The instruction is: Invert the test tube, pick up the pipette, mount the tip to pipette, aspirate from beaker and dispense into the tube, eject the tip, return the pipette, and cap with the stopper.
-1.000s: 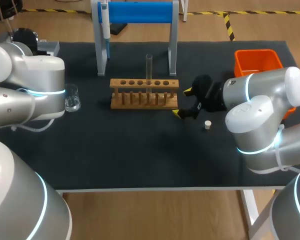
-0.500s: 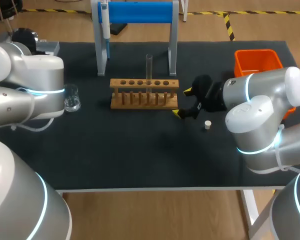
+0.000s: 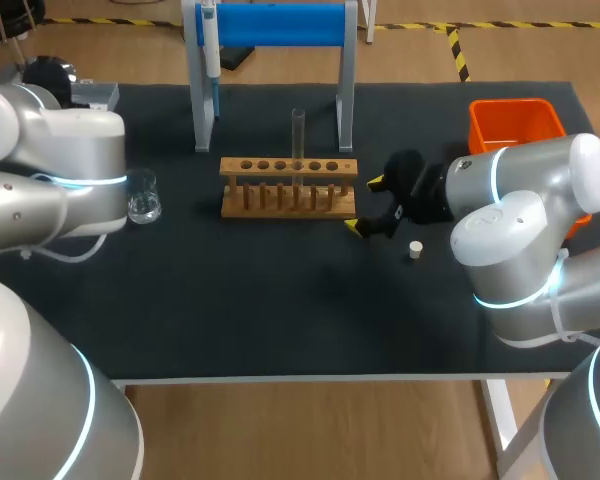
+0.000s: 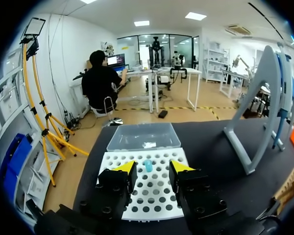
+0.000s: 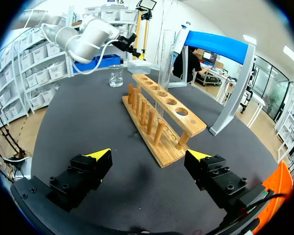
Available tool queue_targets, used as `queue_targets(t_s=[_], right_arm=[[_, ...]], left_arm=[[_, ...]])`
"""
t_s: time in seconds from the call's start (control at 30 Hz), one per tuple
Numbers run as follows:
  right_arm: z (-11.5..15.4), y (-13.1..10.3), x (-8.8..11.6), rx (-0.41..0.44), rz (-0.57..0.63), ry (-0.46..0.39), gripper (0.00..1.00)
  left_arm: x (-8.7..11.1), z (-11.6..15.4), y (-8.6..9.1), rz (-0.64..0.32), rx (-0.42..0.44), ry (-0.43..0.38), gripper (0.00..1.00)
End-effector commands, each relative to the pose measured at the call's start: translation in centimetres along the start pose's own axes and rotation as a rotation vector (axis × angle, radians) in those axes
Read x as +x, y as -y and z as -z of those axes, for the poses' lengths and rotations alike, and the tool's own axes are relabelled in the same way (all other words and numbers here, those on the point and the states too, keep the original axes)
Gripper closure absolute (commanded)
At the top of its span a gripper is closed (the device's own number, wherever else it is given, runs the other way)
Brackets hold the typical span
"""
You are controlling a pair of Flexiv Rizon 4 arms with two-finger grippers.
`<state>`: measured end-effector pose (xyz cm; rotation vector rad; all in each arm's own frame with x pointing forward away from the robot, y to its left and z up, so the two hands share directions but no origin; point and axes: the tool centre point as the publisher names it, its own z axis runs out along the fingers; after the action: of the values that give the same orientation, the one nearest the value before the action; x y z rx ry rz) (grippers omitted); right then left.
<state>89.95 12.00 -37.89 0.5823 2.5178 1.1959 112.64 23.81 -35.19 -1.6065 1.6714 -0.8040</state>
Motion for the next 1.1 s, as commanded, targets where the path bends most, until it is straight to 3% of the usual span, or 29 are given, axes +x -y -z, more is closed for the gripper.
queue_targets(t_s=[0.03,1.1], right_arm=[[0.15,-0.06,-0.06,0.004,0.000,-0.003,0.00],[0.15,-0.06,-0.06,0.004,0.000,-0.003,0.00]], left_arm=[[-0.10,-0.64,0.03,-0.002,-0.007,-0.002,0.58],[-0.06,-1.36,0.37,0.030,0.003,-0.006,0.59]])
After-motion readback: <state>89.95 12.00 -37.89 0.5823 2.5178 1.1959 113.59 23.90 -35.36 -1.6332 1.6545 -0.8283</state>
